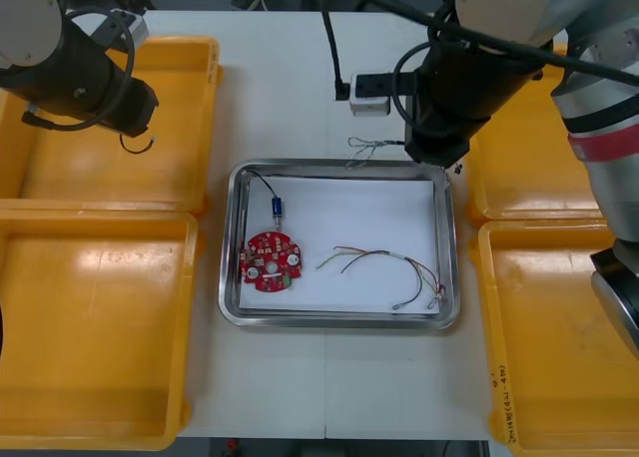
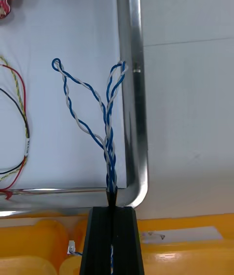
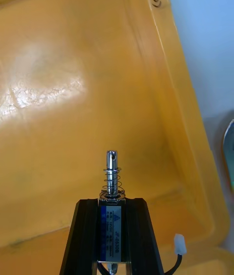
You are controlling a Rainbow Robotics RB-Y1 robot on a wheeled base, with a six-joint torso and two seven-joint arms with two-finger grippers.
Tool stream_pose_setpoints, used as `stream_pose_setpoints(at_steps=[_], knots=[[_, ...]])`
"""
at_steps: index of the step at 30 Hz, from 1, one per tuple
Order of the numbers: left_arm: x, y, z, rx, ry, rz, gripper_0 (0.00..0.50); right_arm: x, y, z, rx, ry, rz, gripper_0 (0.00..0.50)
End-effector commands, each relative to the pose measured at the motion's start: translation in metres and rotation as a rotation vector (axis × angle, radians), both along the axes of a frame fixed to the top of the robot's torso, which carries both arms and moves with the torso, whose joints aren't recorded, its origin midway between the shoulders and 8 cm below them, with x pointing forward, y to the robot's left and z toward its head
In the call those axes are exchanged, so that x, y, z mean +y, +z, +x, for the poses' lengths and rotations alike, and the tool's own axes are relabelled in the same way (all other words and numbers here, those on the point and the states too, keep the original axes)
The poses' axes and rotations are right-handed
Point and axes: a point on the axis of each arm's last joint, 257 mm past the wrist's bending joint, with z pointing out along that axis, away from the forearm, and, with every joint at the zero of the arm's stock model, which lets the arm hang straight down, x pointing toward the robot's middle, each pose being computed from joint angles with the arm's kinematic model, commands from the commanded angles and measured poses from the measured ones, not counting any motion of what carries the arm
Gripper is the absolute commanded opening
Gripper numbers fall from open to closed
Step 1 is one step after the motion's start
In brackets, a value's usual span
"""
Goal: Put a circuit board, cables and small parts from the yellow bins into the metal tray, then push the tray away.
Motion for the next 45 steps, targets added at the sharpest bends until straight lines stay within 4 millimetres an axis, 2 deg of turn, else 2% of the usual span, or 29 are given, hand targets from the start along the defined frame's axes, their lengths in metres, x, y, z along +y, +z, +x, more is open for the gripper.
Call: stream_pose_setpoints(at_steps=[1,10,14,24,34,40,41,44,45], knots=[[0.02,0.012,-0.017,-0.019,0.129,-0.032,0.001,0.009,-0.021,-0.01,0.003,0.015,-0.059,0.0],[0.011,0.011,-0.037,0.008,0.138,-0.021,0.0,0.02,-0.042,-0.003,-0.048,0.001,-0.053,0.0],[0.004,0.012,-0.037,0.001,0.136,-0.035,0.001,0.023,-0.053,0.002,-0.079,0.001,-0.07,0.0],[0.004,0.015,-0.037,-0.008,0.148,-0.043,0.001,0.031,-0.074,0.008,-0.089,0.007,-0.052,0.0],[0.003,0.016,-0.037,-0.011,0.151,-0.046,0.0,0.027,-0.11,0.009,-0.071,-0.007,-0.089,0.0],[0.001,0.017,-0.037,-0.014,0.147,-0.049,0.003,0.024,-0.119,0.006,-0.062,-0.02,-0.095,0.005],[0.001,0.017,-0.037,-0.016,0.148,-0.05,0.0,0.024,-0.119,0.005,-0.058,-0.022,-0.094,0.068],[0.0,0.019,-0.037,-0.023,0.145,-0.05,0.001,0.023,-0.119,0.004,-0.056,-0.028,-0.093,0.415],[0.0,0.02,-0.037,-0.024,0.144,-0.05,0.002,0.023,-0.118,0.005,-0.058,-0.032,-0.091,0.5]])
